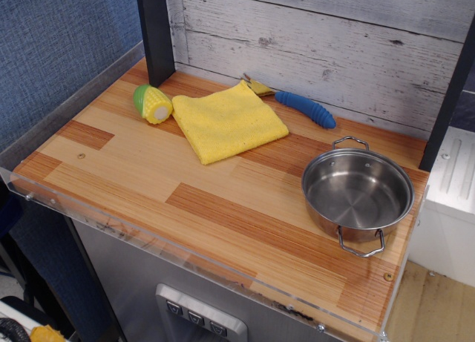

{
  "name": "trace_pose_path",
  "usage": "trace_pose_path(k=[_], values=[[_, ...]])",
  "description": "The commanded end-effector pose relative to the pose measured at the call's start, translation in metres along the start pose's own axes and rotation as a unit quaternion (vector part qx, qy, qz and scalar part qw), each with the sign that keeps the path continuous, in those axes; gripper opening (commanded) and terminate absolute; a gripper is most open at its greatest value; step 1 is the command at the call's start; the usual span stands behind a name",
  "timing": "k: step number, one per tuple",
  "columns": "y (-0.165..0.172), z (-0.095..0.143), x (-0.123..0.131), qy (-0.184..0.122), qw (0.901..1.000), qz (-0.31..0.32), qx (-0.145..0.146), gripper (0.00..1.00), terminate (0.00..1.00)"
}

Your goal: Put the napkin in the middle bottom of the table.

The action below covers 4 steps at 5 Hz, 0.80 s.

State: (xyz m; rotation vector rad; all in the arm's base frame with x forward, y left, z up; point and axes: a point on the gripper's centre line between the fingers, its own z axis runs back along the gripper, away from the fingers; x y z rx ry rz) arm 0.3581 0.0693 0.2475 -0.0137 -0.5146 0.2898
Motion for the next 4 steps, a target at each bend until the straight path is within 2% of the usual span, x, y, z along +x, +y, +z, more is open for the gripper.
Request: trace_pose_path(k=[1,2,4], values=[[0.000,0.000,0.000,0.000,1.0000,0.000,0.000,1.00,0.00],[0.003,-0.015,-0.021,0.028,0.9996,0.002,0.008,1.00,0.00],[0.025,-0.065,-0.076,0.052,0.9975,0.024,0.041,1.00,0.00]])
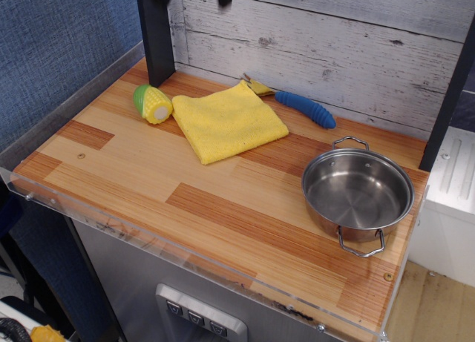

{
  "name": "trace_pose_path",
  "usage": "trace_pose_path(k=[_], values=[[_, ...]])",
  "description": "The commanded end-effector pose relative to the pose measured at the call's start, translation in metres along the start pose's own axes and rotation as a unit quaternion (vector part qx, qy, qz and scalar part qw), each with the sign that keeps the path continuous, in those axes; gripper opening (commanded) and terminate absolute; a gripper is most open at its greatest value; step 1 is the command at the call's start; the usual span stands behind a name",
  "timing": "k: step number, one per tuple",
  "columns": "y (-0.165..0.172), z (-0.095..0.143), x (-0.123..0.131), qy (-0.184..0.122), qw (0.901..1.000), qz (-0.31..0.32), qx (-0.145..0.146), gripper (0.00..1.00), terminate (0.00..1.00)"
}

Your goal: Put the napkin in the middle bottom of the table.

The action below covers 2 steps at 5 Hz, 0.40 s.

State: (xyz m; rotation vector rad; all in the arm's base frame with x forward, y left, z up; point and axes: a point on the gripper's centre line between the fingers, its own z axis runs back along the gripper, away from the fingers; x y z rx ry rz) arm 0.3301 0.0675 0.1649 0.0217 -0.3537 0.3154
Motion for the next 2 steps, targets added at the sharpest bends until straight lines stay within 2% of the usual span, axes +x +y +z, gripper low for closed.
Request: trace_pose_path(k=[1,2], values=[[0.024,-0.045,-0.017,0.001,0.9997,0.023,0.014,1.00,0.00],[0.028,-0.070,-0.017,0.015,0.9994,0.022,0.021,1.00,0.00]])
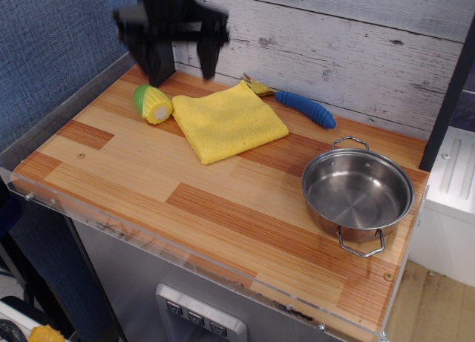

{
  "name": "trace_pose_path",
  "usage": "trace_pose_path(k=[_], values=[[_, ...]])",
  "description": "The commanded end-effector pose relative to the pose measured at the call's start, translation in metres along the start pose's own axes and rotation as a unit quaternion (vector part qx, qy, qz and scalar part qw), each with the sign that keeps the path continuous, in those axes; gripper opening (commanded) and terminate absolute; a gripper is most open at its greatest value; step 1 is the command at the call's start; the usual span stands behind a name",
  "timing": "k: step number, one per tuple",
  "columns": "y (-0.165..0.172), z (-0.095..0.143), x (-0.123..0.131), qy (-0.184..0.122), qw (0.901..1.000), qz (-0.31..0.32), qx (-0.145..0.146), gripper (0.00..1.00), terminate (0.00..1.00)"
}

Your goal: Put the napkin in the middle bottom of the table.

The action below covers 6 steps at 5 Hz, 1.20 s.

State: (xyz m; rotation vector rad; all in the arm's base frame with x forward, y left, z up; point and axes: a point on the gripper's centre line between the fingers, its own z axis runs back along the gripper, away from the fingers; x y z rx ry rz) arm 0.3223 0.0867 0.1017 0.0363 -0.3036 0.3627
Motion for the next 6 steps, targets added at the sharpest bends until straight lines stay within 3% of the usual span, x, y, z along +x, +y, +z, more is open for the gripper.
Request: trace_pose_path(k=[1,6], values=[[-0.002,-0.033,0.012,0.001,1.0000,0.005,0.004,1.00,0.00],[-0.040,-0.082,0.012,0.025,0.9997,-0.002,0.001,1.00,0.00]])
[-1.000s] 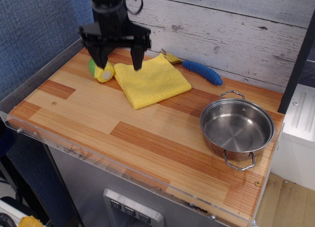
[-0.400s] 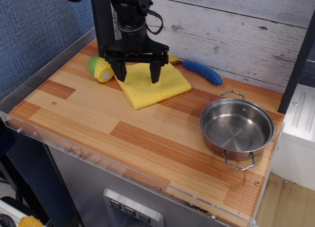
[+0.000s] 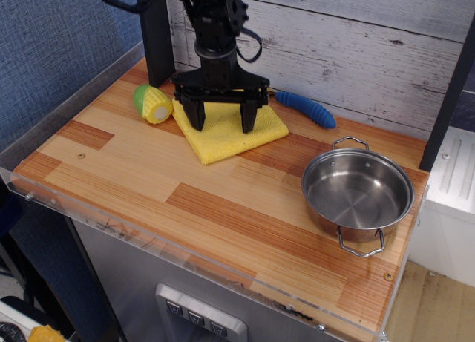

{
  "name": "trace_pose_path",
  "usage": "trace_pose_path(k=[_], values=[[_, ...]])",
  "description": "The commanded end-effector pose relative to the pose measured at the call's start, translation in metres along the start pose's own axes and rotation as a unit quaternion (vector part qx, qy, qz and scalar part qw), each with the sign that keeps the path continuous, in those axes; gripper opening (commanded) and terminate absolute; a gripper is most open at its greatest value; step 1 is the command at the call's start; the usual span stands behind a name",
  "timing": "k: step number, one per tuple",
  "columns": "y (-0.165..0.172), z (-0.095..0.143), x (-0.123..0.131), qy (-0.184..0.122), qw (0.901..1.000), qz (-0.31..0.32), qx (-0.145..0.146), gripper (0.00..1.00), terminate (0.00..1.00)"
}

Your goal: Put the napkin in the middle bottom of the table.

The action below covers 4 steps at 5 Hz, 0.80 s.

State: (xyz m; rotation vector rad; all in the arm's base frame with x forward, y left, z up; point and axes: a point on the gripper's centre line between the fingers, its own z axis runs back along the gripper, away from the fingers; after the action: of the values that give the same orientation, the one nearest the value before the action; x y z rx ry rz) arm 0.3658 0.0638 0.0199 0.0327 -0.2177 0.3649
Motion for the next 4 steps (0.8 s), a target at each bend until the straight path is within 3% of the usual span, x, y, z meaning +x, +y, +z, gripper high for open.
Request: trace_pose_path(k=[1,4], values=[[-0.005,0.002,-0.003,-0.013,0.9999,-0.006,-0.003,1.00,0.00],[-0.012,0.009,-0.036,-0.012,0.9998,-0.016,0.004,1.00,0.00]])
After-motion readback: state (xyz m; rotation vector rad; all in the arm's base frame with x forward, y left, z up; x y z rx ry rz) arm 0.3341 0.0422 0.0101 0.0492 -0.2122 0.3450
